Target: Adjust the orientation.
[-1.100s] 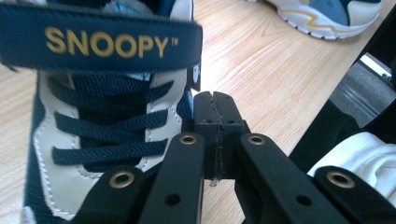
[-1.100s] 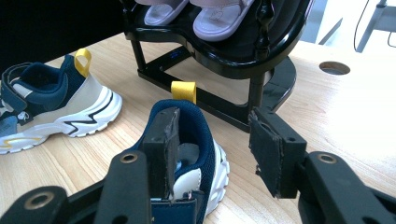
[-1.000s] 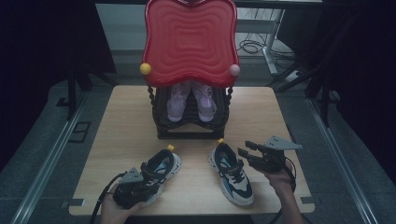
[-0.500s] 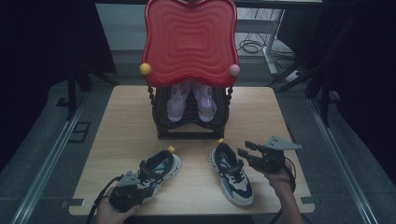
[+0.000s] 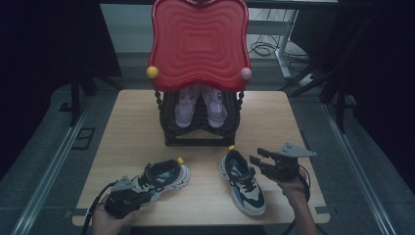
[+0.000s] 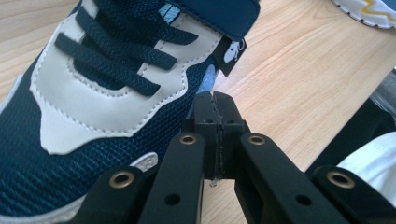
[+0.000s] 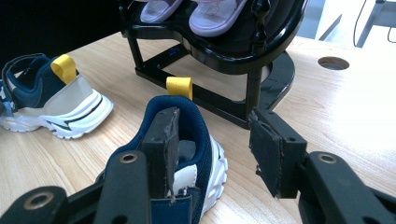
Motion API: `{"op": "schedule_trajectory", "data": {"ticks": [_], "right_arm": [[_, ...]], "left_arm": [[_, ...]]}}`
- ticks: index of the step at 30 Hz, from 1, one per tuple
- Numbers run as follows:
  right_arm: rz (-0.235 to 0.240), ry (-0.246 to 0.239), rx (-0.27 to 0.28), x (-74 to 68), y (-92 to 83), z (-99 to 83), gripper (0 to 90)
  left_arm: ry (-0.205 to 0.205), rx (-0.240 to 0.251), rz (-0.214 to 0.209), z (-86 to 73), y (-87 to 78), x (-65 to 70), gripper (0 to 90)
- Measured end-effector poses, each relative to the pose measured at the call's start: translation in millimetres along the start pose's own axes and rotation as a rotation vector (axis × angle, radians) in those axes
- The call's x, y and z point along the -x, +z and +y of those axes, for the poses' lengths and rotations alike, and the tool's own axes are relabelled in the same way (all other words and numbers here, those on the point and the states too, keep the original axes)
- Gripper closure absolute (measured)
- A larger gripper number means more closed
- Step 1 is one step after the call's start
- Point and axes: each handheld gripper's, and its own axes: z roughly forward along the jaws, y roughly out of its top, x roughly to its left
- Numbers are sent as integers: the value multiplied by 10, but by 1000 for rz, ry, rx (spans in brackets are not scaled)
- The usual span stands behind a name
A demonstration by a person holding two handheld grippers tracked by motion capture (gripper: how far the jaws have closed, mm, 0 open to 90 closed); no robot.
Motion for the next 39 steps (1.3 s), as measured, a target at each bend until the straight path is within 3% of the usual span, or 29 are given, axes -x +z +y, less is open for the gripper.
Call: {"op": "schedule_trajectory", "data": {"ticks": [39], "right_arm": [[-4, 22, 0, 48, 0, -34, 525]], "left_arm": [[-126, 20, 64, -2, -109, -566, 897]]}}
